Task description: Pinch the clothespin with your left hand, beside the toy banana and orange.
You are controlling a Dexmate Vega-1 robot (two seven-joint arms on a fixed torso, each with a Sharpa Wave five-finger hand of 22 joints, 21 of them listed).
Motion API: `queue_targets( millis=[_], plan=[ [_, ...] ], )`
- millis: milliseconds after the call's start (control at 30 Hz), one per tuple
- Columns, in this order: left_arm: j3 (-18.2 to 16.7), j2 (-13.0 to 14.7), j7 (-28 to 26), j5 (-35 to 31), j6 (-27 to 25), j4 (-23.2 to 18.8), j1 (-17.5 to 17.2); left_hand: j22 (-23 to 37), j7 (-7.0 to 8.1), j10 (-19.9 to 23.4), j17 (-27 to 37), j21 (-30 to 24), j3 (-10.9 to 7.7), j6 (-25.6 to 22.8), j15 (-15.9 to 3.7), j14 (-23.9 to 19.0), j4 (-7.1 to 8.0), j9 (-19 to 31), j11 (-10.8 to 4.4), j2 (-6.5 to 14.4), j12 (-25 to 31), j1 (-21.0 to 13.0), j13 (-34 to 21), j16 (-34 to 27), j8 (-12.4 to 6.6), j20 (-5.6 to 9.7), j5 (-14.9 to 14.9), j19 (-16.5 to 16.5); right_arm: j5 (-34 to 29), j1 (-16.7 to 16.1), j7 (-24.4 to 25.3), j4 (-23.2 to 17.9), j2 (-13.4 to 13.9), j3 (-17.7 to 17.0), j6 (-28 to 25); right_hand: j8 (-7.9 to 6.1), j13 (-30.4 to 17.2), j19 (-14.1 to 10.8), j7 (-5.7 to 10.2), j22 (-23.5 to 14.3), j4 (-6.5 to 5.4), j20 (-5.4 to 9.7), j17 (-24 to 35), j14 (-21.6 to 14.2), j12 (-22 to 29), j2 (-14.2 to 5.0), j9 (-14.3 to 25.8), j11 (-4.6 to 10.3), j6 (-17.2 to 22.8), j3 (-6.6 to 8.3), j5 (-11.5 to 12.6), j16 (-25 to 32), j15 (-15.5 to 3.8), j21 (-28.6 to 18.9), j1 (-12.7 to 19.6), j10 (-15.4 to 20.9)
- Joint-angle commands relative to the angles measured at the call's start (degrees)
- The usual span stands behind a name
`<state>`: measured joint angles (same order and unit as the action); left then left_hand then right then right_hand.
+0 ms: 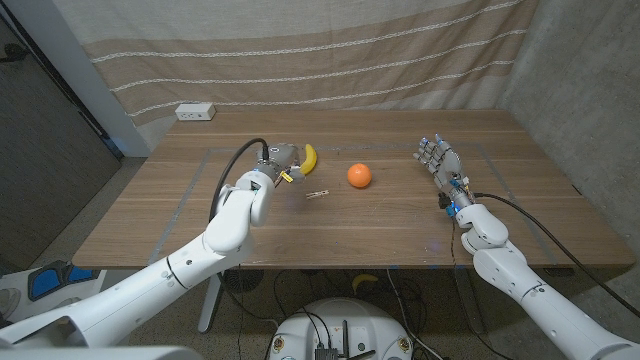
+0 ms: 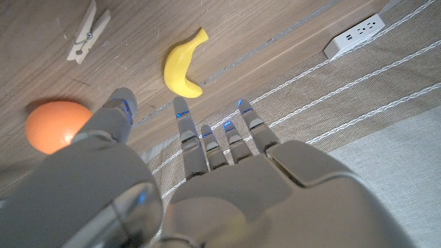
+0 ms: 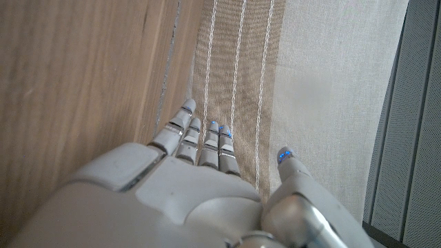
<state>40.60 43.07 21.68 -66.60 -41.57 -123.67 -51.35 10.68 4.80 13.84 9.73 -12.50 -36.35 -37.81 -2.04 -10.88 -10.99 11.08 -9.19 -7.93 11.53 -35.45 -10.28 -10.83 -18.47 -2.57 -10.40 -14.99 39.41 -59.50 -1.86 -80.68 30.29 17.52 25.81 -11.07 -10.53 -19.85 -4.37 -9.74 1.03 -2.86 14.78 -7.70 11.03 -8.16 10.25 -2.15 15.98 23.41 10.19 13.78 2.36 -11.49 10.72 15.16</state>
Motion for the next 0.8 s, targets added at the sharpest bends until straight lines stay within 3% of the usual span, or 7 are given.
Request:
queue_targets(
  millis=[33,200,433,800],
  plan=[
    [-0.70,-0.73,-4.57,0.79,2.21,1.68,-1.76,0.04,-0.28,1.02,0.17,-0.23,0.33,-0.25,-3.04,-1.31,0.18,0.18,-0.10,-0.03,0.55,-1.67,-0.33,-0.39,-0.53,0.01,0.11,-0.86,0.64,-0.46,-0.58,0.03,-0.04,-0.16,0.14,-0.20,-0.27,-0.30,-0.21,-0.29,0.26,-0.25,0.15,-0.24,0.27,-0.24,0.17,-0.15,0.50,0.12,-0.10,0.34,0.05,-0.03,-0.47,0.61],
    [-0.10,-1.41,-7.32,-0.87,1.94,2.46,-2.34,0.04,-0.34,1.27,0.19,-0.45,0.46,0.36,-3.40,-2.00,0.17,0.26,-0.28,-0.10,0.49,-2.89,-0.36,-0.46,-0.33,0.18,0.16,-1.60,0.85,-0.53,-0.99,0.34,-0.17,-0.25,0.61,-0.21,-0.27,-0.35,-0.25,-0.29,0.23,-0.28,0.19,-0.34,0.28,-0.29,0.17,-0.12,0.60,0.11,-0.11,0.40,0.10,-0.04,-0.55,0.69],
    [0.06,-2.00,-8.27,-0.70,2.48,3.12,-2.70,0.02,0.36,3.01,0.20,-0.68,1.22,-0.61,-4.23,-3.17,0.19,0.39,-1.38,-0.83,0.73,-5.42,-0.41,-0.43,-0.89,0.57,0.04,-2.80,1.34,-0.66,-1.47,0.90,-0.55,-0.40,1.19,-0.19,-0.28,-0.38,-0.24,-0.29,0.16,-0.26,0.25,-0.55,0.29,-0.31,0.18,-0.21,0.66,0.06,-0.13,0.51,0.19,-0.04,-0.73,0.82],
    [0.95,-3.08,-8.04,-1.96,2.02,3.55,-2.95,0.03,0.68,3.95,0.21,-0.70,1.88,-1.83,-4.43,-3.92,0.34,0.44,-1.53,-0.97,0.73,-7.22,-0.44,-0.39,-1.46,0.96,0.02,-3.31,1.31,-0.74,-1.35,0.80,-0.39,-0.50,1.01,-0.14,-0.28,-0.56,-0.24,-0.29,0.55,-0.27,0.17,-0.64,0.25,-0.28,0.18,-0.16,0.69,0.22,-0.06,0.49,0.17,-0.07,-0.41,0.88]
  ],
)
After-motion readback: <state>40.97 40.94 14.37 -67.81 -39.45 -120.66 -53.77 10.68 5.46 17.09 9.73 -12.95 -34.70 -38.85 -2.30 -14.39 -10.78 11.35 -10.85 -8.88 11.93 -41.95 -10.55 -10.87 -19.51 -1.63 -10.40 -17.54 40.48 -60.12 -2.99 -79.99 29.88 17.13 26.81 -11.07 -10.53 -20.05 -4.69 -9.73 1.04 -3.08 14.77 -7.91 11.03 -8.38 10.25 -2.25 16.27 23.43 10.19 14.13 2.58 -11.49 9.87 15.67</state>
